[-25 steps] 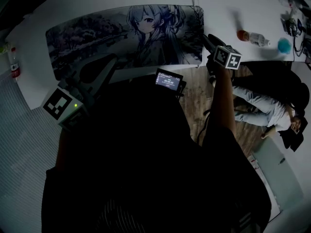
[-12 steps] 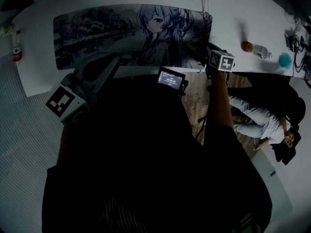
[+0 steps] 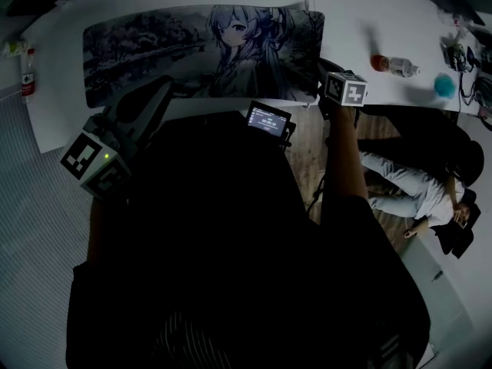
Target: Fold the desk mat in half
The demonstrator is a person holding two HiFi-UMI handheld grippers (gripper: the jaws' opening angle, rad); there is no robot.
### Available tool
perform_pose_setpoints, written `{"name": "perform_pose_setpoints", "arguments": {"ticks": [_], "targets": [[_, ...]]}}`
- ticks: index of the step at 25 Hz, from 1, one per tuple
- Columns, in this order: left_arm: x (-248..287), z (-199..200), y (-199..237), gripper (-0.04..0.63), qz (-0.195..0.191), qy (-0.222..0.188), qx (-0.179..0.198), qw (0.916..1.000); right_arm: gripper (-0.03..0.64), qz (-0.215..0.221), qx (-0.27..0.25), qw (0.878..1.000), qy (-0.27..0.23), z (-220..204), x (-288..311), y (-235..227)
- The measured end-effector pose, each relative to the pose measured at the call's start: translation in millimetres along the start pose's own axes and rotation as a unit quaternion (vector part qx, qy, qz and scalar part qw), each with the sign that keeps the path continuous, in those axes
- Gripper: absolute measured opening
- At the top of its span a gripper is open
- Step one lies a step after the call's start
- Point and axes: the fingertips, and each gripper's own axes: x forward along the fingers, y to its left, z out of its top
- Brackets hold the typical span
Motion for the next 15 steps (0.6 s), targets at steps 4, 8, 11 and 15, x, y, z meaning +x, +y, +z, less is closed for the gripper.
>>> {"name": "perform_pose_setpoints", "arguments": {"ticks": [4, 8, 11, 15], "targets": [[-12.5, 0.9, -8.1, 0.009, 0.01, -0.005, 0.034, 0.9994, 0.011, 0.022, -0.001, 1.0, -0.02, 7.7, -12.5, 11.0], [-14.6, -2.1, -31.8, 0.008, 0.009, 0.01, 0.088, 0.996, 0.011, 0.036, -0.002, 0.999, -0.032, 13.1, -24.6, 20.6], [-20.0, 3.9, -44.9, 0.008, -0.008, -0.008, 0.078, 0.9969, 0.011, 0.046, -0.007, 0.998, -0.042, 20.9, -31.3, 29.8], [-37.1, 8.7, -47.3, 0.008, -0.014, -0.019, 0.081, 0.9965, 0.011, 0.052, -0.009, 0.998, -0.045, 26.9, -40.1, 44.3]]}}
